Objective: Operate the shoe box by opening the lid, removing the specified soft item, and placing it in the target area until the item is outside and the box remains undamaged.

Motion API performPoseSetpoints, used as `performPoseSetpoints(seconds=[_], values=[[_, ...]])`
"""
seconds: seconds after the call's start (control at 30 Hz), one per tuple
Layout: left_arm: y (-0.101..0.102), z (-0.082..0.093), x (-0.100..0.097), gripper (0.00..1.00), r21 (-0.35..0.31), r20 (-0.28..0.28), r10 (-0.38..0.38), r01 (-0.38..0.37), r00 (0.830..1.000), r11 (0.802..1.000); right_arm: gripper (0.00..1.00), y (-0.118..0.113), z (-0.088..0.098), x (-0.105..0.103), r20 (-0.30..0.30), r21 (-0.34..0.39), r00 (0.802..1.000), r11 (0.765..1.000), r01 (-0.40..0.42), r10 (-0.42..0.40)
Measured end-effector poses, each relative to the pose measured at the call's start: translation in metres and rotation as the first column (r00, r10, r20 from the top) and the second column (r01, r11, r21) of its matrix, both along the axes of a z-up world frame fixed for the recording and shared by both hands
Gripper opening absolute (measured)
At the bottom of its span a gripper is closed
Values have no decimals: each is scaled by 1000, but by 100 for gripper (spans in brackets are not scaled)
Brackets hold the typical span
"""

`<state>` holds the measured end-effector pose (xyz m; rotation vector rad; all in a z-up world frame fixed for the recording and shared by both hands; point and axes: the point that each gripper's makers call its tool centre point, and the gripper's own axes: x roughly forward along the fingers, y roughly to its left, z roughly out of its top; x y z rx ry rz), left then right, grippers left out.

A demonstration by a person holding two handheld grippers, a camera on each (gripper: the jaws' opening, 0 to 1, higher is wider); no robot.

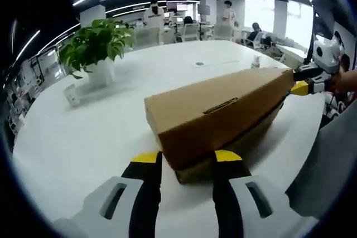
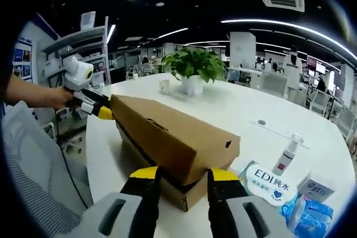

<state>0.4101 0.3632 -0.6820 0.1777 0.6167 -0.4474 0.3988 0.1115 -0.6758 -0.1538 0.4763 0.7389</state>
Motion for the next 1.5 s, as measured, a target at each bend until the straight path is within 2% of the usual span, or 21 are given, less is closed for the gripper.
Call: performPoseSetpoints(seconds=[0.43, 1.03, 1.5], values=[[-3, -8, -5, 38, 23, -22, -27, 28, 999, 999, 33, 1, -9, -3, -14, -23, 1000, 1000, -18, 18], [-5, -30, -5, 40, 73, -76, -53, 58, 996, 996, 33, 1, -27, -5, -49, -60, 999, 998, -26, 23], [-6, -41, -6, 41, 63, -105, -40, 47, 994, 997, 33, 1, -39, -4, -80, -67, 997, 998, -11, 6]])
